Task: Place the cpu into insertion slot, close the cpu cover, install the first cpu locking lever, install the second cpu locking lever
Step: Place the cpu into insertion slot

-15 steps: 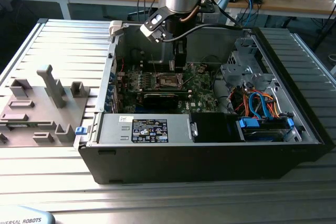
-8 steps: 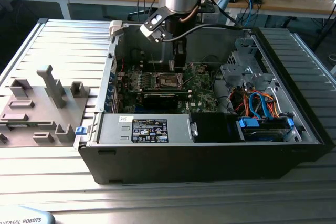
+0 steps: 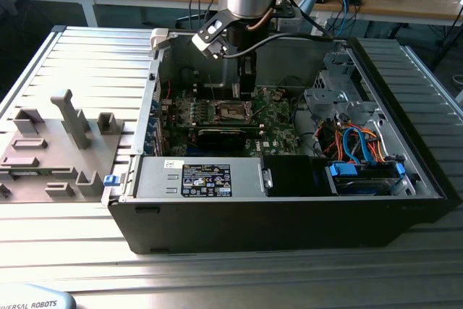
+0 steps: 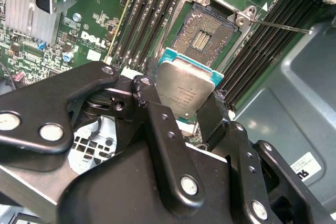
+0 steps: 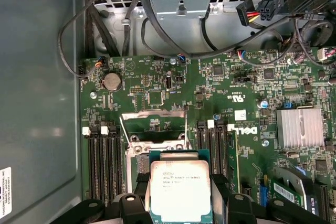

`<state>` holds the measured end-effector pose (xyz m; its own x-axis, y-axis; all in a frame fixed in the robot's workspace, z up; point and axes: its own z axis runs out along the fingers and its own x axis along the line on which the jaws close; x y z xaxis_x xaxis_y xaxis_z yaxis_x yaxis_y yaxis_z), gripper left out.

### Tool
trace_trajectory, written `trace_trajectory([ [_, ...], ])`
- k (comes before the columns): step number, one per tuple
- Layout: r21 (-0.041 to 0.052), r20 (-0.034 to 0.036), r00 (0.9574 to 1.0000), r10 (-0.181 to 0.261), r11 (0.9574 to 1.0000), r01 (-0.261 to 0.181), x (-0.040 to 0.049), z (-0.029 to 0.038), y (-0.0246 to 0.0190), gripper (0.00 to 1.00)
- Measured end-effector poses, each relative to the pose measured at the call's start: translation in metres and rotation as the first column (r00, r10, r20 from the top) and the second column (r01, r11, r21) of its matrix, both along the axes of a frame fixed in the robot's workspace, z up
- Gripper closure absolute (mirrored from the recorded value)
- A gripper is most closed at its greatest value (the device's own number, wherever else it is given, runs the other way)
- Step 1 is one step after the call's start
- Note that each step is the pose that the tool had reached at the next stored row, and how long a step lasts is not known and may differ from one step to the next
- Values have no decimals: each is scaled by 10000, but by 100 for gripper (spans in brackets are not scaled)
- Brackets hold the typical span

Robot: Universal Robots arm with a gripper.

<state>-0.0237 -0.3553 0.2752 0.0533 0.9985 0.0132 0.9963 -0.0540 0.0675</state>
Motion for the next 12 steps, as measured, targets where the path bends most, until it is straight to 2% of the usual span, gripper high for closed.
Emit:
trace_trajectory([
  [12,0,0,10000,0,10000,0,-2,-27,0,46],
])
